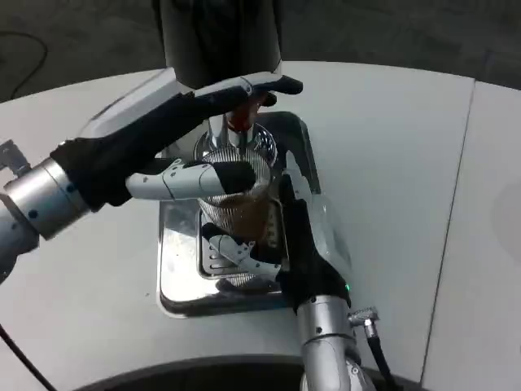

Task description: Grasp the cup under the faucet to collect the drink, then remove the cup.

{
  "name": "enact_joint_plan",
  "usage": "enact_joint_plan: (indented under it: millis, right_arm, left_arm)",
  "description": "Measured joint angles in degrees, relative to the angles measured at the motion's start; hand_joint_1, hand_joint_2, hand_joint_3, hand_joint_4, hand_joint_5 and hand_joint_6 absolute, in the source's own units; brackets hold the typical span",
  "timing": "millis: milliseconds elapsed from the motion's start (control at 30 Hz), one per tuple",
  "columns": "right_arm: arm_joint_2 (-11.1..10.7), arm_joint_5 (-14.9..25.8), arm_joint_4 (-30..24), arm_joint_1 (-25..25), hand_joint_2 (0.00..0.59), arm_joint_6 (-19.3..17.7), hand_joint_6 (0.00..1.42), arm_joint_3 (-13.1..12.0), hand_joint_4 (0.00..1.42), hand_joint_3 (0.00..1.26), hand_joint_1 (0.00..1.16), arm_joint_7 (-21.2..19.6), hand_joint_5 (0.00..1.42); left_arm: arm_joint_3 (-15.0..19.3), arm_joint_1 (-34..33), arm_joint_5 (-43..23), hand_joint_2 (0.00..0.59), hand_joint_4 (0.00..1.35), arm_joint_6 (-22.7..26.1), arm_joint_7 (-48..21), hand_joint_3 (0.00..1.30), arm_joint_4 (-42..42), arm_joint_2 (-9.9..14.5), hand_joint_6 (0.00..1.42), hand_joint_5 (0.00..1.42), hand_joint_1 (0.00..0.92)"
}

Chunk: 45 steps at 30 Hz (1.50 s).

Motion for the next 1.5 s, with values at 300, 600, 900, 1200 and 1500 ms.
enact_joint_plan:
  millis: [300, 600, 900, 1200, 1500]
  right_arm:
    - [-0.05, 0.95, 3.06, -2.64, 0.180, -0.51, 0.00, -0.06, 0.00, 0.00, 0.76, -0.14, 0.00]
    - [-0.07, 0.94, 3.46, -3.15, 0.174, 0.17, 0.01, 0.55, 0.00, 0.00, 0.74, -0.26, 0.01]
    - [-0.11, 0.96, 3.56, -4.40, 0.175, 2.13, 0.07, 1.25, 0.10, 0.00, 0.76, 0.46, 0.10]
    - [-0.13, 0.79, 3.17, -4.92, 0.179, 3.13, 0.22, 1.58, 0.27, 0.09, 0.81, -0.96, 0.27]
    - [-0.13, 0.21, 1.82, -4.92, 0.178, 4.00, 0.38, 2.19, 0.42, 0.25, 0.84, -2.47, 0.46]
  left_arm:
    - [0.00, 0.00, -0.01, 0.052, 0.10, 0.03, 0.34, 0.19, 0.00, 0.00, 0.09, 0.16, 0.000]
    - [0.01, 0.00, -0.05, 0.052, 0.10, 0.13, 0.46, 0.19, 0.00, 0.05, 0.09, 0.16, 0.000]
    - [0.05, 0.00, -0.07, 0.053, 0.10, 0.33, 0.47, 0.20, 0.00, 0.15, 0.09, 0.16, 0.000]
    - [0.11, 0.00, -0.09, 0.053, 0.10, 0.52, 0.47, 0.20, 0.01, 0.22, 0.09, 0.16, 0.000]
    - [0.11, 0.00, -0.07, 0.053, 0.10, 0.89, 0.47, 0.20, 0.00, 0.22, 0.09, 0.16, 0.000]
